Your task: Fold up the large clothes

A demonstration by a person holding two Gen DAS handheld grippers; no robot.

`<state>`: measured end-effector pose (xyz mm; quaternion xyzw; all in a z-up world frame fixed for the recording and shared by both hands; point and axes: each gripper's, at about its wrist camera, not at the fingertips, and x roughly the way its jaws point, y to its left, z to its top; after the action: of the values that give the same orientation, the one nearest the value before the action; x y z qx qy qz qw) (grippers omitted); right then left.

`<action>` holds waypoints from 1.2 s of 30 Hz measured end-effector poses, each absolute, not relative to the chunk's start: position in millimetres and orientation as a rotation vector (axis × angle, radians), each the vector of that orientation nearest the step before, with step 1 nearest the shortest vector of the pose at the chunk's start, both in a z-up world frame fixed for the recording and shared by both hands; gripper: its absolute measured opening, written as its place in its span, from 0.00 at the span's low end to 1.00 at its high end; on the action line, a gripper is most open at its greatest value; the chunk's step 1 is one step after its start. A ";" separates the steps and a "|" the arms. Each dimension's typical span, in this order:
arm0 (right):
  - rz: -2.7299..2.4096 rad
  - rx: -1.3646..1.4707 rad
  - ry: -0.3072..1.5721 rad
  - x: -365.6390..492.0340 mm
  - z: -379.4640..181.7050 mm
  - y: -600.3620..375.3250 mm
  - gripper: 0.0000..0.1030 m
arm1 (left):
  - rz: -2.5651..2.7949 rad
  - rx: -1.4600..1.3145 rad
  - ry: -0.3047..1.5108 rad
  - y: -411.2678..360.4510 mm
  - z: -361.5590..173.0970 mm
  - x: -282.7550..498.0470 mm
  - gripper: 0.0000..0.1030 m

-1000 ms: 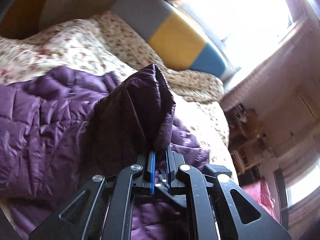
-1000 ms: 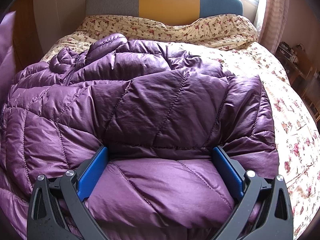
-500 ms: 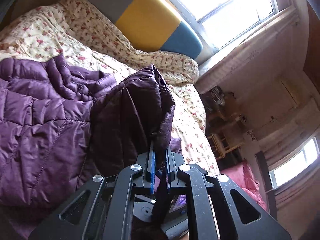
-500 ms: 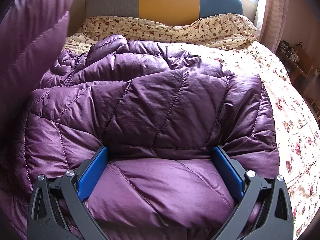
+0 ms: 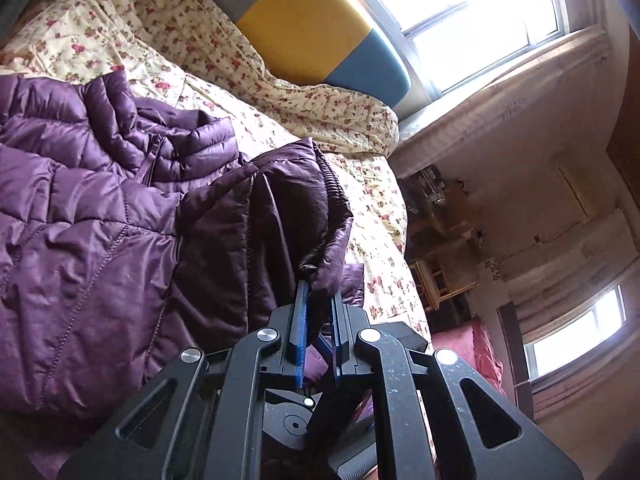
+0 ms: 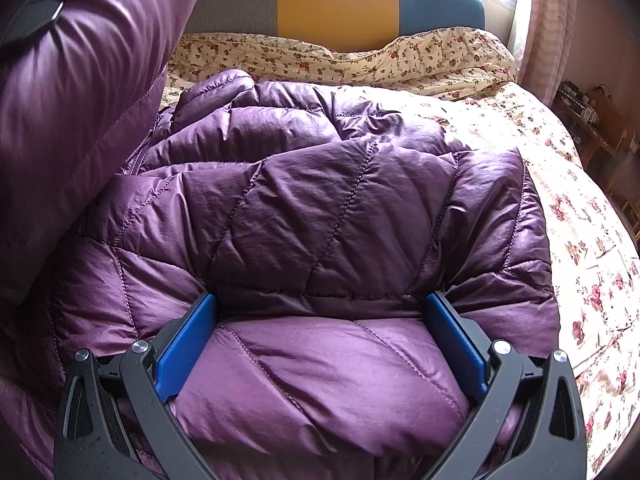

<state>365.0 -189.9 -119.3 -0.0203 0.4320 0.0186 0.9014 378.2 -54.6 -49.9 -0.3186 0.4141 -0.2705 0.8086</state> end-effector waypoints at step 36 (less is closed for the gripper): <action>0.062 -0.042 0.912 335.0 -84.7 -198.6 0.97 | 0.000 -0.523 0.793 131.3 -62.5 286.2 0.58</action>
<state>335.0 -198.6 -84.7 -0.0204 0.4403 0.0298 0.8971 286.2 131.3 -62.5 -0.2516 0.3818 0.0001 0.8893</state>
